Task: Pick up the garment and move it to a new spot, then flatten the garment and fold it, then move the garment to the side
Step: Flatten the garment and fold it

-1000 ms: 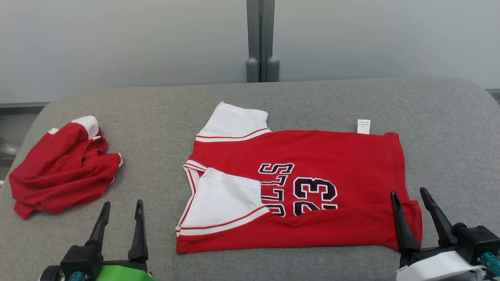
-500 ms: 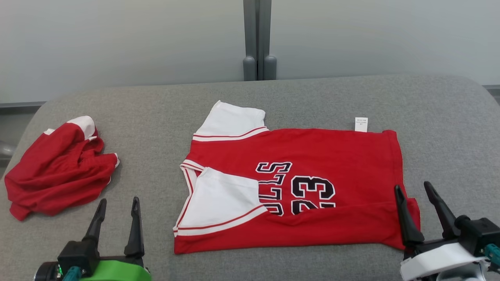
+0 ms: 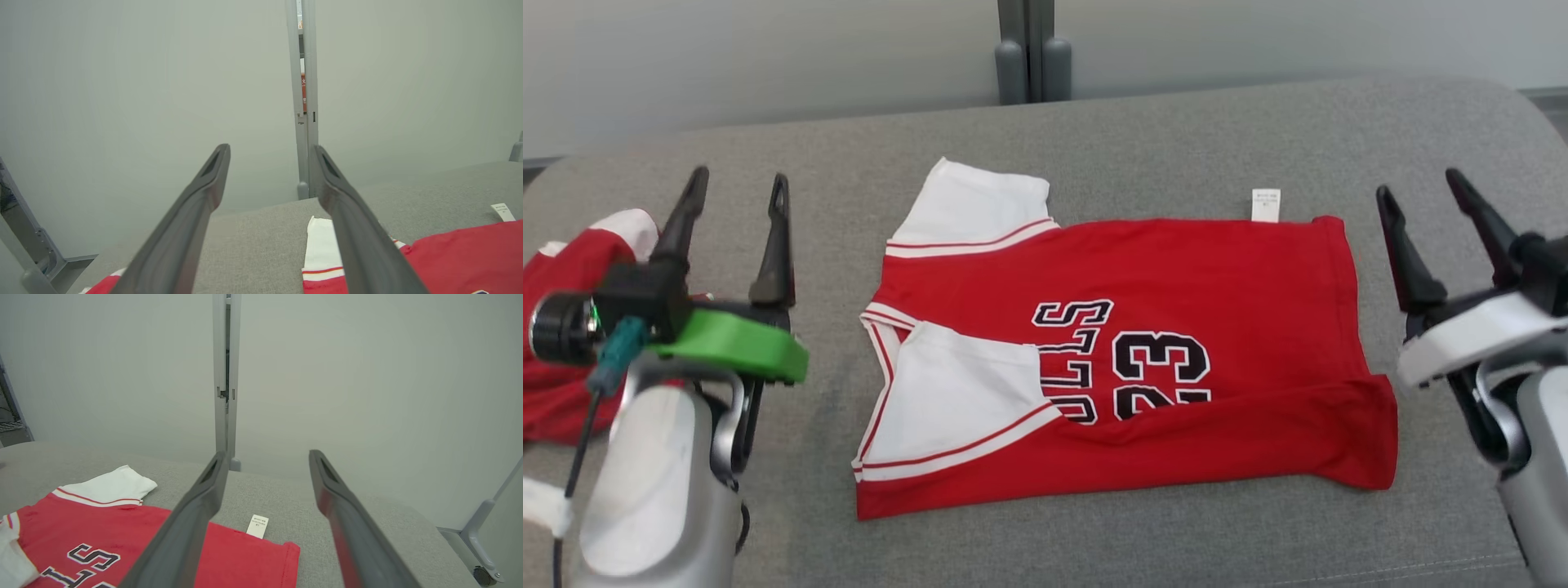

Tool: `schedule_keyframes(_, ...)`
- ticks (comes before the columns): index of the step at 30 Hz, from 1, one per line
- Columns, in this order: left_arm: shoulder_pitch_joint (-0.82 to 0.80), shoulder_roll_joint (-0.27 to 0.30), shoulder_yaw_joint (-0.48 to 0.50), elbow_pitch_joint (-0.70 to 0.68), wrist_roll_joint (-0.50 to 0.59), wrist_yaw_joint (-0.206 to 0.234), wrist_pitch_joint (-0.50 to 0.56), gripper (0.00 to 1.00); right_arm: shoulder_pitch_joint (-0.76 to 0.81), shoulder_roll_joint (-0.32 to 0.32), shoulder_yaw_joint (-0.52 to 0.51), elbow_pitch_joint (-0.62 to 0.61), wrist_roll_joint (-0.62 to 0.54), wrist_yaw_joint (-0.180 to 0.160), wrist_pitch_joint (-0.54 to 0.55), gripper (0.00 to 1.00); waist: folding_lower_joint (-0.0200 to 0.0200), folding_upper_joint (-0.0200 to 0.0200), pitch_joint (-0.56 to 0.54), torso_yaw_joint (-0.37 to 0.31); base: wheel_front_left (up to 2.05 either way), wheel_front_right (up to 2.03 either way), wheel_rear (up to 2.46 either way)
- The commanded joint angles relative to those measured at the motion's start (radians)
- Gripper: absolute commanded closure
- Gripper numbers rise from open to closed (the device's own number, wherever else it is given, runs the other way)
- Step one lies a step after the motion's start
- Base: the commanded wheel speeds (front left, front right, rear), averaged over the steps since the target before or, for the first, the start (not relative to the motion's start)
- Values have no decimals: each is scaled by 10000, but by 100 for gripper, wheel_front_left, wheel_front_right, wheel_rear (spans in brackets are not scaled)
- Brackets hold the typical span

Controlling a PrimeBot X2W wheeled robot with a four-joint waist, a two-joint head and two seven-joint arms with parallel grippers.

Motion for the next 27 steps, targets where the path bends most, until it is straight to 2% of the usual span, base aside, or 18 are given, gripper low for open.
schedule_keyframes(1,-585,106,-97,182,84,-70,108,0,-481,-115,90,237,150,-15,128,0,0,0,1032,-421,0,0,0)
schedule_keyframes(13,-4830,346,-1277,2930,-74,-336,599,0,-3652,-835,1531,2861,1257,-15,830,0,0,0,3278,-1151,0,0,0)
schedule_keyframes(21,-6411,556,-2609,5027,-368,-367,687,0,-4902,-637,2882,4387,2284,-15,1265,0,0,0,3940,-1644,0,0,0)
schedule_keyframes(27,-7132,866,-3755,6246,-1144,-363,957,0,-5607,-485,3877,5054,3164,-15,1315,0,0,0,4238,-1951,0,0,0)
